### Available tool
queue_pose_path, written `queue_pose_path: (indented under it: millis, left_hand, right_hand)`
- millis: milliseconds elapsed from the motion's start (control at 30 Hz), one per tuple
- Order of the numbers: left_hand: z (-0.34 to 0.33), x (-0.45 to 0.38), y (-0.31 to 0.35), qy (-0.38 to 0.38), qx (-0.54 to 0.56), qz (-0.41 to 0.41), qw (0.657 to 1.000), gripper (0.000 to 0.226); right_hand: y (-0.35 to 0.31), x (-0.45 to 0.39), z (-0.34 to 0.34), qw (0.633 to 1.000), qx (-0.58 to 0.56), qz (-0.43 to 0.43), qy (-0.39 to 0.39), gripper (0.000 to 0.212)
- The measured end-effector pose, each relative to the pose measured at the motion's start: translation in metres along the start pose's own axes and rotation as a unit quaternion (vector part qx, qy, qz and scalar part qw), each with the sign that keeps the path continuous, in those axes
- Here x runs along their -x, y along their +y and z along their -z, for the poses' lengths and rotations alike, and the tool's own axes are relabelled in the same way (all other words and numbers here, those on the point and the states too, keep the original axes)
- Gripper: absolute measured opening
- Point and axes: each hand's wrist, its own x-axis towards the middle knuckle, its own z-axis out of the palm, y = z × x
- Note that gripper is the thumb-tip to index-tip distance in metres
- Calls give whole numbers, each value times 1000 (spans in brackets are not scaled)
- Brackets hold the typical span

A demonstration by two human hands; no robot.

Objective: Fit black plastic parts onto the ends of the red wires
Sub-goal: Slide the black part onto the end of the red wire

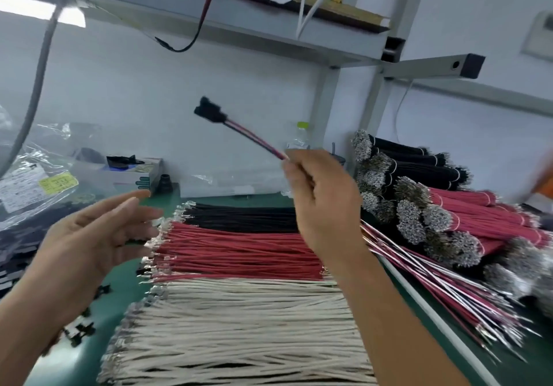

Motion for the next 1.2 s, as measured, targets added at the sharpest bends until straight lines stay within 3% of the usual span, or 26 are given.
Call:
queue_pose_path:
  millis: [67,133,200,267,333,367,500,600,667,733,867,1000,1067,1200]
  left_hand:
    - [8,-2,-6,80,-115,-4,990,54]
    - [16,-7,-16,156,-271,-29,949,24]
    - [23,-12,-27,182,-402,-43,896,27]
    - [27,-14,-29,185,-502,-52,843,29]
    - [24,-11,-24,181,-572,-74,797,24]
    - [22,-9,-21,183,-589,-83,782,23]
    - [17,-6,-11,179,-612,-75,767,21]
    - [16,-4,-11,138,-656,-43,740,27]
    - [14,-3,-15,97,-680,-48,726,33]
    - [13,-5,-20,49,-712,-47,699,38]
    - [17,-8,-26,17,-763,-30,645,34]
    - [20,-9,-25,52,-756,-26,652,28]
    - [21,-10,-26,53,-770,-16,636,29]
    - [22,-13,-26,59,-777,4,627,27]
  right_hand:
    - [35,-23,27,998,40,-57,-9,14]
    - [80,-28,51,977,163,-110,-80,15]
    - [121,-14,67,926,299,-165,-159,18]
    - [156,11,74,852,418,-211,-235,22]
    - [180,35,76,796,472,-251,-286,25]
    - [188,43,76,786,471,-268,-298,27]
    - [193,57,68,823,439,-280,-229,24]
    - [164,52,46,896,363,-201,-160,24]
    - [129,42,19,939,260,-144,-174,17]
    - [93,31,-17,957,154,-95,-227,15]
    - [42,19,-95,944,47,-61,-319,20]
    - [33,15,-151,916,70,-89,-386,31]
    - [36,14,-161,898,86,-113,-416,34]
    - [38,6,-161,896,91,-115,-419,16]
